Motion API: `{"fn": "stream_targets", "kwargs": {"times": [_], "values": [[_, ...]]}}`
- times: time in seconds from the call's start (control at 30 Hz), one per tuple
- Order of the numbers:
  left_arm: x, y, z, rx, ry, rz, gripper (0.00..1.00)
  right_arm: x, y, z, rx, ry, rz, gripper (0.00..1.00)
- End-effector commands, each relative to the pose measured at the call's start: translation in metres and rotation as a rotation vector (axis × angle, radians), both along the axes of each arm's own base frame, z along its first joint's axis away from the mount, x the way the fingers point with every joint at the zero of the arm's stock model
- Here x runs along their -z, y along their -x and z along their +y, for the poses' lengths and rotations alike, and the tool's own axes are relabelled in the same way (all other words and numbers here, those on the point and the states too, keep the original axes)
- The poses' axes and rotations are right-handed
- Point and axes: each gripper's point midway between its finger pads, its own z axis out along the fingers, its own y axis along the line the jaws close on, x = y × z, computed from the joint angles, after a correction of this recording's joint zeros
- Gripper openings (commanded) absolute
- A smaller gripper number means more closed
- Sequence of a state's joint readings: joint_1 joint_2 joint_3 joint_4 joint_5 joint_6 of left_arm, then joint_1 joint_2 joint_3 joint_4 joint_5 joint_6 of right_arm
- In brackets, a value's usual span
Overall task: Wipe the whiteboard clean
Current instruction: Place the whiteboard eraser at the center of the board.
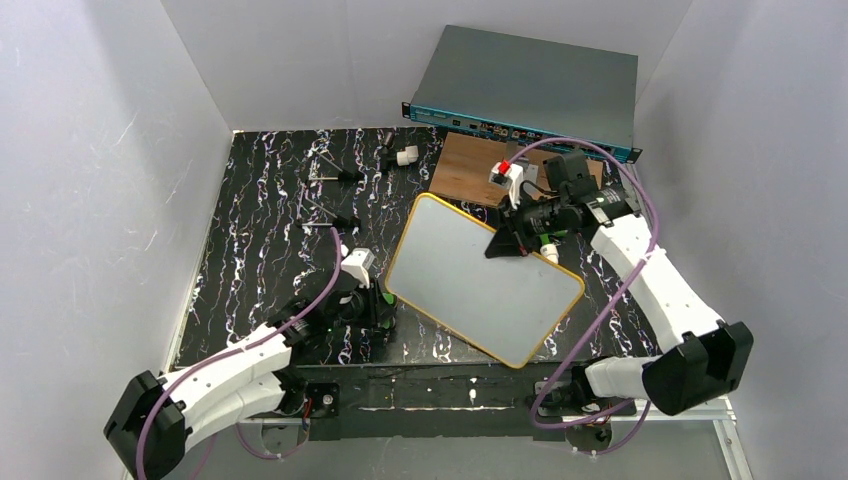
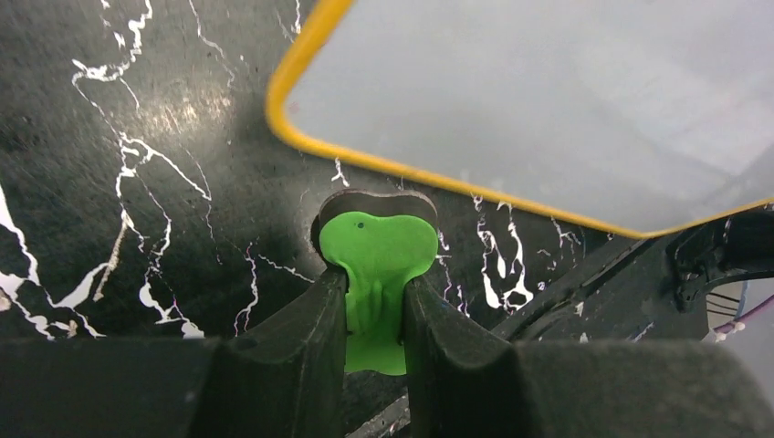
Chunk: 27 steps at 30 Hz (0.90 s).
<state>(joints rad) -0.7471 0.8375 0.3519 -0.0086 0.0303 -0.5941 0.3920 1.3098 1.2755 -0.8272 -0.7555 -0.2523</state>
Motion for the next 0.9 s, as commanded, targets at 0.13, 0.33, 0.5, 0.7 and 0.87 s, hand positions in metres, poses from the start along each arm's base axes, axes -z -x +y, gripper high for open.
{"fn": "stream_targets", "kwargs": {"times": [0.13,0.33,0.5,0.7,0.87], "values": [[0.022,0.0,-0.008,0.002,-0.018,0.085,0.23,-0.044,-0.01,-0.03,0.007,0.018,-0.262,0.01],[0.053,-0.009,0.011,-0.091,-0.205,0.185,0.38,-0.044,-0.007,-0.035,0.021,-0.008,-0.248,0.01],[0.05,-0.012,0.009,-0.1,-0.228,0.21,0.66,-0.042,-0.006,-0.036,0.022,-0.015,-0.24,0.01],[0.036,-0.013,0.007,-0.091,-0.202,0.186,0.83,-0.038,-0.004,-0.037,0.01,-0.01,-0.242,0.01],[0.047,-0.01,0.012,-0.08,-0.268,0.232,0.82,-0.039,-0.002,-0.037,0.002,-0.011,-0.253,0.01]]}}
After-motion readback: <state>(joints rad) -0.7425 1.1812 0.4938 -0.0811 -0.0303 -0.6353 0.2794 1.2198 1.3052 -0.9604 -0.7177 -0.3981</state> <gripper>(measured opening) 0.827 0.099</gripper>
